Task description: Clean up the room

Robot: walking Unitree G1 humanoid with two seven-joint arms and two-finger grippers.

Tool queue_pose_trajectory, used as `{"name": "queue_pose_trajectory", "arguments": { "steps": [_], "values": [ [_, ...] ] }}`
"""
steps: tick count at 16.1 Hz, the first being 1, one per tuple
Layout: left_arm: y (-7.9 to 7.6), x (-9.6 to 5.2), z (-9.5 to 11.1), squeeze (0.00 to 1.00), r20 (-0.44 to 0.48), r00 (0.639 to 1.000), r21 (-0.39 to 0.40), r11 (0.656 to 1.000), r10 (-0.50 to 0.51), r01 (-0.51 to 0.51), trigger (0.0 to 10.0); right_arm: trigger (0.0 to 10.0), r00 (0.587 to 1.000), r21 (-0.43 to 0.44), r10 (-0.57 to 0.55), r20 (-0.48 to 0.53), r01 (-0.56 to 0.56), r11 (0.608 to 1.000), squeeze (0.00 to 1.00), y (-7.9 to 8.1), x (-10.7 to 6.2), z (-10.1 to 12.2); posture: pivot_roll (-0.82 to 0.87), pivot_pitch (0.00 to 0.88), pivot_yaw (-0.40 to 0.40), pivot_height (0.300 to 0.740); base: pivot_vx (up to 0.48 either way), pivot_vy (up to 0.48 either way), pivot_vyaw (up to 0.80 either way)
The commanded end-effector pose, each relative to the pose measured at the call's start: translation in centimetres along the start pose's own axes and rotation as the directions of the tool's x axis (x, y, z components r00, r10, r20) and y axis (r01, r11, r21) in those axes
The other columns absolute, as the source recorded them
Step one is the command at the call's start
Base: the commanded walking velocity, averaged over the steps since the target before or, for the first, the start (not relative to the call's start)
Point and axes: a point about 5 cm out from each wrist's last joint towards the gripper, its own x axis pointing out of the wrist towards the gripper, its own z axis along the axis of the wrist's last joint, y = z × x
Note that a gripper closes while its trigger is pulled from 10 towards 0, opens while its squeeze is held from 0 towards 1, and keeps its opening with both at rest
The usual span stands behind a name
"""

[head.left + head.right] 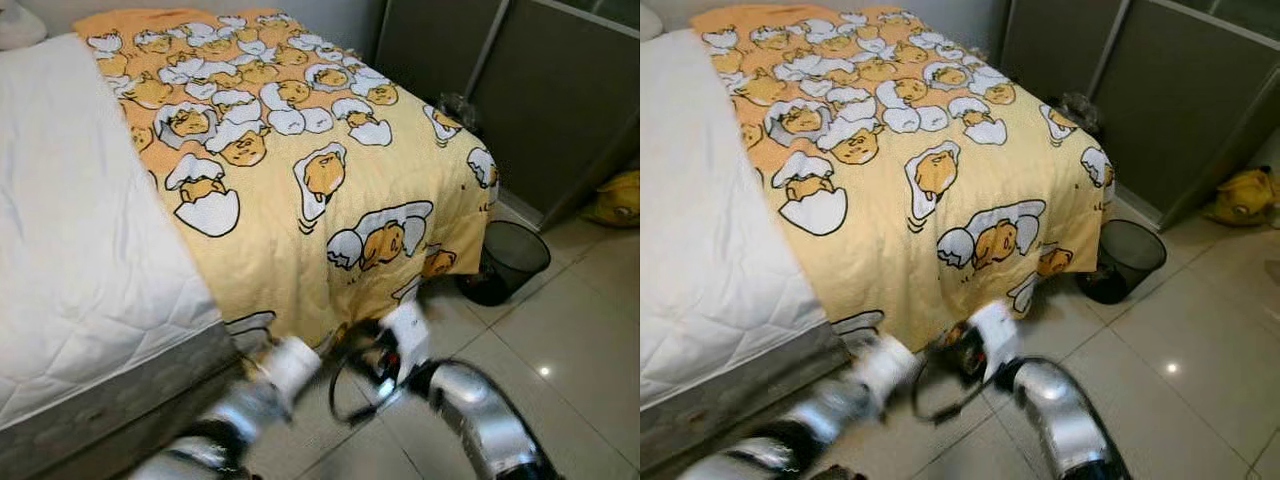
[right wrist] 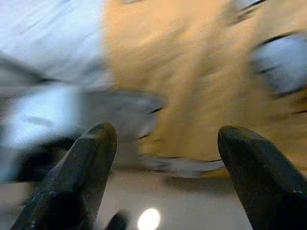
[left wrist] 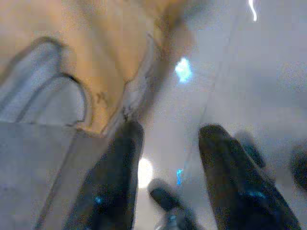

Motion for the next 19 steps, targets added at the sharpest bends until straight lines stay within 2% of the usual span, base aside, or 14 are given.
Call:
{"name": "queue_pose_trajectory", "arguments": {
  "steps": [1,2,3,4,5,6,7,8,9,10,12,15,17,19],
  "values": [
    [3.5,-1.0,5.2,0.00,0.298,0.942,-0.189,0.977,0.153,-0.099,10.0,10.0,0.975,0.002,-0.147,0.168,0.149,0.989,0.00,-1.9,-0.3,3.5,0.04,0.000,-0.036,0.740,0.000,0.000,0.00],
    [4.8,-1.7,6.8,0.00,0.380,0.899,-0.251,0.960,0.219,-0.128,10.0,10.0,0.962,0.009,-0.188,0.199,0.190,0.982,0.00,-2.4,-0.3,4.0,0.04,0.000,-0.033,0.740,0.000,0.000,0.00],
    [6.7,-3.1,8.8,0.00,0.469,0.812,-0.343,0.919,0.347,-0.195,10.0,10.0,0.946,0.025,-0.229,0.231,0.229,0.973,0.00,-3.0,-0.3,4.6,0.05,0.000,-0.029,0.740,0.000,0.000,0.00],
    [7.7,-3.9,9.5,0.00,0.497,0.763,-0.415,0.886,0.413,-0.209,10.0,10.0,0.933,0.042,-0.254,0.254,0.252,0.967,0.00,-3.3,-0.3,5.0,0.05,0.000,-0.026,0.740,0.000,-0.322,0.00],
    [9.6,-5.0,10.2,0.00,0.474,0.687,-0.492,0.812,0.552,-0.313,10.0,10.0,0.909,0.066,-0.305,0.284,0.299,0.952,0.00,-4.1,0.0,5.6,0.05,0.000,-0.021,0.740,0.000,-0.480,0.57],
    [10.4,-5.5,10.5,0.00,0.442,0.634,-0.525,0.756,0.634,-0.391,10.0,10.0,0.893,0.068,-0.333,0.303,0.328,0.942,0.00,-4.6,0.3,6.3,0.05,0.000,-0.022,0.740,0.000,-0.480,0.51],
    [10.2,-5.9,10.8,0.00,0.442,0.603,-0.532,0.735,0.665,-0.420,10.0,10.0,0.884,0.068,-0.347,0.314,0.344,0.937,0.00,-4.9,0.5,6.7,0.05,0.000,-0.020,0.740,0.000,-0.472,0.51],
    [9.7,-6.0,11.0,0.02,0.441,0.597,-0.540,0.730,0.670,-0.420,10.0,10.0,0.874,0.055,-0.357,0.328,0.360,0.931,0.00,-5.2,0.5,7.1,0.05,0.000,-0.020,0.740,0.000,-0.461,0.47],
    [8.4,-5.8,12.1,0.00,0.521,0.630,-0.541,0.794,0.576,-0.278,10.0,10.0,0.870,0.033,-0.357,0.340,0.369,0.929,0.00,-5.5,0.6,7.5,0.05,0.000,-0.018,0.740,0.259,-0.401,0.47],
    [8.2,-5.9,12.6,0.00,0.545,0.624,-0.481,0.818,0.560,-0.315,10.0,10.0,0.869,0.030,-0.356,0.343,0.368,0.929,0.00,-5.8,0.7,7.7,0.04,0.000,-0.018,0.740,0.341,-0.334,0.46],
    [8.0,-4.9,12.2,0.00,0.480,0.683,-0.476,0.817,0.551,-0.324,10.0,10.0,0.863,0.018,-0.347,0.367,0.366,0.930,0.00,-6.4,0.6,8.8,0.03,0.000,-0.007,0.740,0.338,-0.338,0.45],
    [7.7,-4.4,11.2,0.00,0.436,0.729,-0.424,0.835,0.528,-0.351,10.0,10.0,0.863,0.048,-0.351,0.362,0.359,0.932,0.00,-6.5,0.3,8.0,0.04,0.000,-0.001,0.740,0.200,-0.246,0.44],
    [7.7,-5.0,11.6,0.00,0.485,0.711,-0.457,0.840,0.510,-0.291,10.0,10.0,0.888,0.062,-0.310,0.341,0.307,0.950,0.00,-5.3,0.7,6.6,0.05,0.000,0.004,0.740,0.000,0.000,0.44],
    [7.5,-5.5,12.4,0.00,0.527,0.686,-0.414,0.857,0.502,-0.308,10.0,10.0,0.907,0.031,-0.263,0.330,0.268,0.963,0.00,-4.3,0.8,5.7,0.06,0.000,0.001,0.740,0.000,0.000,0.44]
  ]
}}
